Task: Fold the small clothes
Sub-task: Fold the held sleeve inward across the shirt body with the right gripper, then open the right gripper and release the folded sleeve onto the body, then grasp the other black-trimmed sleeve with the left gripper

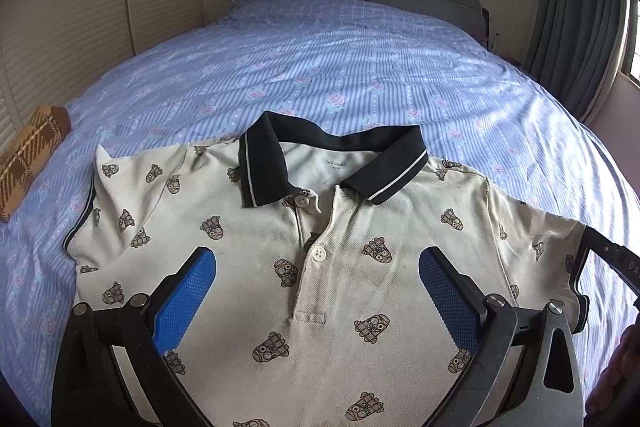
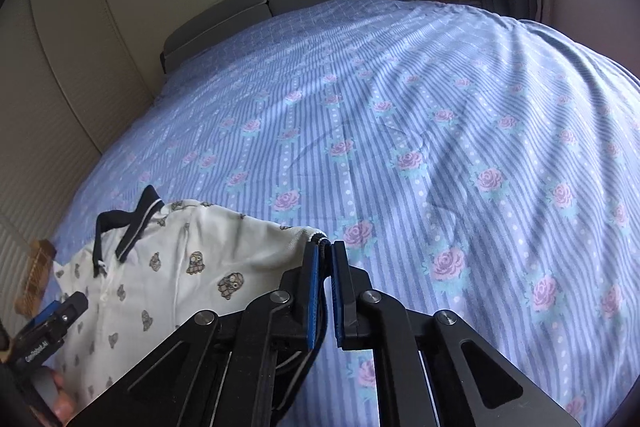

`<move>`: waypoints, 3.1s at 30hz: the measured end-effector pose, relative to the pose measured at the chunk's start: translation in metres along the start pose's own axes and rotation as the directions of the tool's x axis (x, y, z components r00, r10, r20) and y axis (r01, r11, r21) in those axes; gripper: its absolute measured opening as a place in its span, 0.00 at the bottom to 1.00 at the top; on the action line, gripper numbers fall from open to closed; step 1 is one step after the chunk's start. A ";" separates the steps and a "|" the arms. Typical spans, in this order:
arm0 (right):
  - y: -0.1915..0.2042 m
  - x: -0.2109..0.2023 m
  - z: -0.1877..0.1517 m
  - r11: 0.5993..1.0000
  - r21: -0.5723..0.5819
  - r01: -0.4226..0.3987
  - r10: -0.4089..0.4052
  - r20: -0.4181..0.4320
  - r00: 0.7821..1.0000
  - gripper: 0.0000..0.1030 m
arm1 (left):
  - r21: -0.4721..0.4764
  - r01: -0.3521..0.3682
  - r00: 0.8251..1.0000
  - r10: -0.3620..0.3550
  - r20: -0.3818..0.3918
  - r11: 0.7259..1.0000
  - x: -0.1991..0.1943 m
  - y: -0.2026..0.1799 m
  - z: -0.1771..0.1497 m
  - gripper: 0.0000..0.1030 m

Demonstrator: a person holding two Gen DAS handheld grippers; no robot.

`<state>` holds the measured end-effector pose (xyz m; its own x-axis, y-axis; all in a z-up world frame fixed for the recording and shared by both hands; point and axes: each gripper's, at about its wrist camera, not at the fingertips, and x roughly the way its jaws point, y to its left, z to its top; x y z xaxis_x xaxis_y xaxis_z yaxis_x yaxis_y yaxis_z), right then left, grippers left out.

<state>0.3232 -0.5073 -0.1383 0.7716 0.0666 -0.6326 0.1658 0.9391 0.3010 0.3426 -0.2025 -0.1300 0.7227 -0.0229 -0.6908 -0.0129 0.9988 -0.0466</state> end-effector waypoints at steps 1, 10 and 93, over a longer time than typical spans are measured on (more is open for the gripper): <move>0.005 -0.006 0.001 1.000 -0.005 -0.010 0.010 0.010 1.000 0.06 | 0.002 -0.001 1.000 0.001 0.007 1.000 -0.003 0.001 0.001 1.00; 0.076 -0.039 0.007 0.985 -0.085 -0.147 0.149 0.009 0.989 0.05 | -0.017 0.012 0.999 -0.011 0.051 1.000 -0.031 0.017 0.012 1.00; 0.302 -0.004 -0.099 0.945 -0.252 -0.207 0.195 -0.072 0.978 0.40 | -0.105 0.052 0.998 -0.049 0.029 0.993 0.005 0.266 0.016 0.86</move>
<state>0.3094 -0.1905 -0.1153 0.7428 0.2726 -0.6115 -0.1580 0.9589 0.2355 0.3539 0.0635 -0.1343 0.7423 -0.0705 -0.6664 -0.0481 0.9863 -0.1580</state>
